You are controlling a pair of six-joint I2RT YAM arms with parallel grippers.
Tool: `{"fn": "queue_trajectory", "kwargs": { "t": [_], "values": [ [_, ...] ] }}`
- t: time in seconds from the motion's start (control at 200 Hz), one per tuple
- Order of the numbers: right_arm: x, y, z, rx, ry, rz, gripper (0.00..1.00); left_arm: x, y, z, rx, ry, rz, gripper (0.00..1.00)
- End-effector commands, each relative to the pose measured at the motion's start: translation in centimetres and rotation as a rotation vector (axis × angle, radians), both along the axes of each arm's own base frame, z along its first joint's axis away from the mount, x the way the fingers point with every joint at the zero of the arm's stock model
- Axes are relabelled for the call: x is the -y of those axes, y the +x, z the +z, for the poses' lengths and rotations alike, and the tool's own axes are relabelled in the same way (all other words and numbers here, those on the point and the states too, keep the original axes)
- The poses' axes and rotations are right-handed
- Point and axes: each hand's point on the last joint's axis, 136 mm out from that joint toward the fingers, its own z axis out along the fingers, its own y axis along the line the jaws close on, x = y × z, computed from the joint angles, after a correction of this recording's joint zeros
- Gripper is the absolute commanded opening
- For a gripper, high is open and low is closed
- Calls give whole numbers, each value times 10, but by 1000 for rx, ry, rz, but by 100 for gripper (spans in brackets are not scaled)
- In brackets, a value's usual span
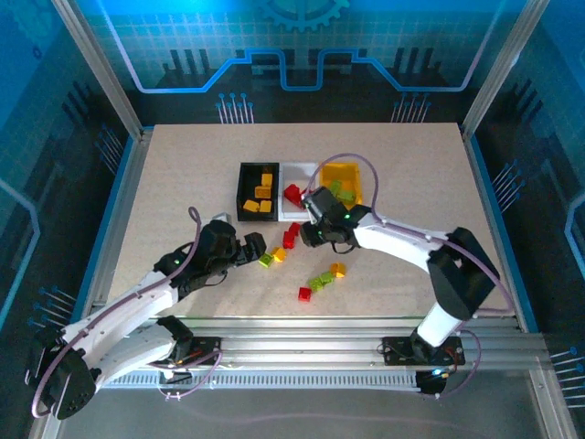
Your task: Sort the legos into containers by color
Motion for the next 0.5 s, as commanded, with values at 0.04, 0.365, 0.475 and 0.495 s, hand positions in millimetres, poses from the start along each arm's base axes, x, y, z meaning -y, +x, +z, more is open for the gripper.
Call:
{"fn": "queue_trajectory", "kwargs": {
  "t": [0.04, 0.365, 0.475, 0.495],
  "values": [
    [-11, 36, 36, 45, 51, -42, 28, -2, -7, -10, -20, -19, 14, 99],
    [-27, 123, 10, 12, -25, -191, 31, 2, -16, -15, -52, -51, -2, 99],
    [-22, 136, 3, -1, -32, -241, 34, 3, -18, -15, -57, -58, -12, 99],
    [-22, 138, 3, -4, -26, -243, 36, 4, -18, -15, -58, -59, -13, 99]
  ]
}}
